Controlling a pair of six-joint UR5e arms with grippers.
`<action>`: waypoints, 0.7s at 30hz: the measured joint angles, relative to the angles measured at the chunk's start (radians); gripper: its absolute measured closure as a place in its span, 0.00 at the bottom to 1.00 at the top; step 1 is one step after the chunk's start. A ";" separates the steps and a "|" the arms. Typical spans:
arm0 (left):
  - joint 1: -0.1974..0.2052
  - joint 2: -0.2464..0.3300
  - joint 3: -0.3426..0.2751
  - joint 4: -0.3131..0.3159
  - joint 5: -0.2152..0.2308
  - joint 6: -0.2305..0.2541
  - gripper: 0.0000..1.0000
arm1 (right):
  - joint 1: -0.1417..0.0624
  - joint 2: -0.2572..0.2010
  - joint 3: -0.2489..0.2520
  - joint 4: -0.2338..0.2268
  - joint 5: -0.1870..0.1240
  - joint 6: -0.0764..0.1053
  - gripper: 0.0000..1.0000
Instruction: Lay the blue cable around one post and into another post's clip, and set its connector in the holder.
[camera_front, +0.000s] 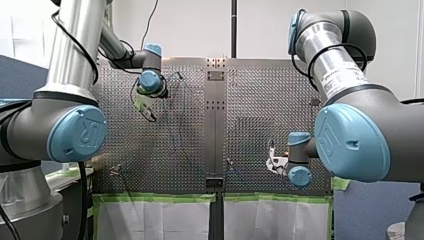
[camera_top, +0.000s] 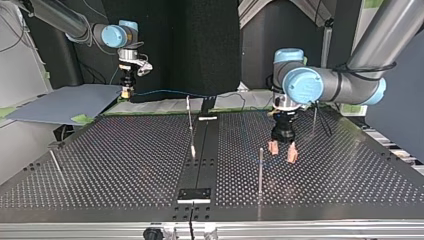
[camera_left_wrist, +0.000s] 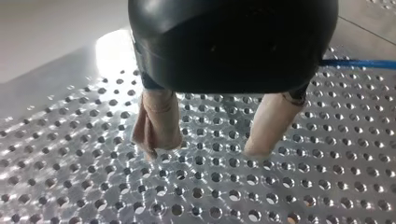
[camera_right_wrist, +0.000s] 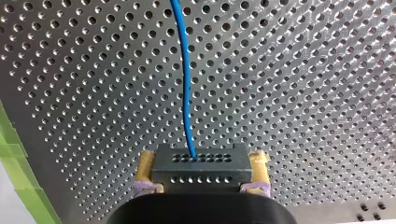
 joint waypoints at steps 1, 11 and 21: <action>0.001 0.004 -0.007 0.006 0.003 -0.007 0.00 | 0.000 0.000 0.000 0.000 0.000 0.000 1.00; -0.006 0.016 -0.042 0.032 0.083 -0.104 0.00 | 0.001 0.000 0.000 0.002 0.000 0.000 1.00; 0.002 0.059 -0.044 0.037 0.131 -0.205 0.00 | 0.004 0.000 0.000 0.004 0.000 -0.001 1.00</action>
